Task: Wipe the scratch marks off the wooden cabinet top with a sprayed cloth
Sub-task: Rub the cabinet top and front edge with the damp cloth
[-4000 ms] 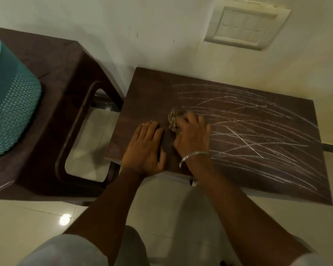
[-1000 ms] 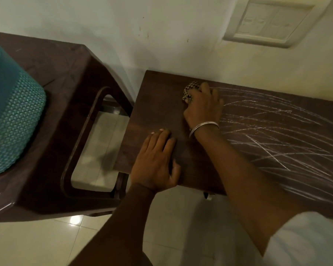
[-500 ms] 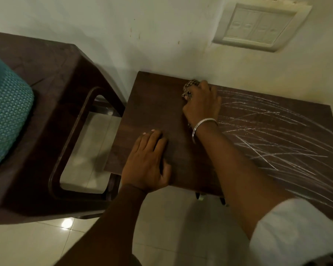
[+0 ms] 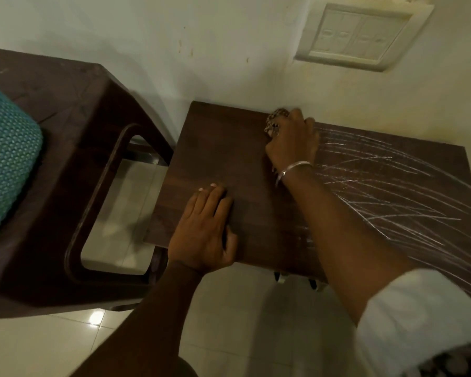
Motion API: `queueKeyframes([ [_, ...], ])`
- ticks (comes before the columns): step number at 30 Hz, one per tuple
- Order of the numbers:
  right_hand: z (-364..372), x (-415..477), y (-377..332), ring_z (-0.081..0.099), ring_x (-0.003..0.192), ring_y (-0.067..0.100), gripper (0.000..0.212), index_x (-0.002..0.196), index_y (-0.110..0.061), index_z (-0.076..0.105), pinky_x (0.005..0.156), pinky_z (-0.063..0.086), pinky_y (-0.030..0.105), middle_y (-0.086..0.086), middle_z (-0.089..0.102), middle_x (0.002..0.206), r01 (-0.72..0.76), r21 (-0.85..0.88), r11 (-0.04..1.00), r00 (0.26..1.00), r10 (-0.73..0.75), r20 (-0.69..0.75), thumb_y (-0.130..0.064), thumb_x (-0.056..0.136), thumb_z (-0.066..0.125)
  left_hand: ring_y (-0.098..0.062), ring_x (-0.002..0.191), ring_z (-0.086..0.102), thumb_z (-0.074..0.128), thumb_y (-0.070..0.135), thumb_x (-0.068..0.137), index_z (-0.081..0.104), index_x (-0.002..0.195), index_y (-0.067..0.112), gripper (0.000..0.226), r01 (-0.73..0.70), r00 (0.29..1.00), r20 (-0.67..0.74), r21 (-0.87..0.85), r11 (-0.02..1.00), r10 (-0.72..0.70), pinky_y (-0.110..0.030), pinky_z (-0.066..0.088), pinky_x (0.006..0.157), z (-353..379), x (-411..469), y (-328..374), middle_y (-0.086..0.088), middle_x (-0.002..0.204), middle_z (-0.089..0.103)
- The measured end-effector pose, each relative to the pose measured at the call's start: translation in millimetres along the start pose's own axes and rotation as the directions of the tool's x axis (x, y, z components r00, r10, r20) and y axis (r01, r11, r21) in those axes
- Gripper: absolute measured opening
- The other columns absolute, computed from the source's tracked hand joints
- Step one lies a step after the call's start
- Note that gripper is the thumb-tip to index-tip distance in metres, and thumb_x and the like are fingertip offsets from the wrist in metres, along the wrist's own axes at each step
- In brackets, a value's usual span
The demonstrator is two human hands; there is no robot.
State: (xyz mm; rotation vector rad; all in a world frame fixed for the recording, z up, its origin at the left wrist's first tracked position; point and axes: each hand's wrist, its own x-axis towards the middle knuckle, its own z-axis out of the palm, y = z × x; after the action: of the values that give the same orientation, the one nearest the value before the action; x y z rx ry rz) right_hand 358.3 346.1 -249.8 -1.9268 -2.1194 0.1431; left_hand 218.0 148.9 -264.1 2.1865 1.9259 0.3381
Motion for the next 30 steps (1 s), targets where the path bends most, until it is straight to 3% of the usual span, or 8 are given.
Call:
queueKeyframes([
  [4,-2,3,4,0.043,0.118,0.036,0.037,0.118,-0.018,0.063,0.092,0.042,0.047,0.009,0.048,0.13,-0.034,-0.004,0.999,0.997,0.034,0.062,-0.017,0.081,0.063,-0.038,0.134,0.045,0.044,0.036,0.082,0.059,0.128,0.0,0.06,-0.004,1.0,-0.009,-0.014,1.0,0.004,-0.052,0.031,0.117,-1,1,1,-0.022,0.139,0.052],
  [10,3,-36,9,0.046,0.11,0.032,0.032,0.109,-0.021,0.063,0.084,0.041,0.044,0.005,0.052,0.121,0.01,-0.016,1.0,0.998,-0.011,-0.055,-0.014,0.078,0.06,-0.038,0.133,0.046,0.043,0.037,0.081,0.059,0.126,0.001,0.06,0.005,1.0,-0.011,-0.007,1.0,-0.005,-0.051,0.032,0.116,-2,0,3,-0.022,0.138,0.053],
  [16,-3,9,5,0.043,0.118,0.036,0.035,0.116,-0.018,0.061,0.089,0.042,0.046,0.009,0.048,0.127,-0.025,0.0,1.0,0.998,0.025,0.058,-0.017,0.081,0.063,-0.038,0.132,0.045,0.045,0.035,0.081,0.058,0.127,0.001,0.059,-0.002,1.0,-0.011,-0.007,1.0,0.002,-0.053,0.032,0.115,-2,1,1,-0.022,0.138,0.052],
  [24,-2,-46,9,0.045,0.112,0.032,0.031,0.107,-0.024,0.063,0.085,0.04,0.043,0.004,0.05,0.12,0.003,0.0,1.0,0.999,-0.003,-0.033,-0.013,0.078,0.059,-0.038,0.131,0.045,0.045,0.036,0.08,0.057,0.127,0.001,0.06,-0.002,1.0,-0.019,-0.002,1.0,0.002,-0.05,0.03,0.117,-1,1,2,-0.021,0.138,0.051],
  [30,-8,-19,5,0.042,0.121,0.034,0.036,0.115,-0.024,0.062,0.091,0.041,0.045,0.006,0.048,0.128,-0.021,0.019,1.0,0.996,0.019,0.089,-0.017,0.08,0.064,-0.04,0.128,0.047,0.046,0.034,0.079,0.058,0.125,-0.001,0.059,-0.017,1.0,-0.016,-0.005,1.0,0.017,-0.055,0.033,0.113,-2,-1,2,-0.023,0.135,0.052],
])
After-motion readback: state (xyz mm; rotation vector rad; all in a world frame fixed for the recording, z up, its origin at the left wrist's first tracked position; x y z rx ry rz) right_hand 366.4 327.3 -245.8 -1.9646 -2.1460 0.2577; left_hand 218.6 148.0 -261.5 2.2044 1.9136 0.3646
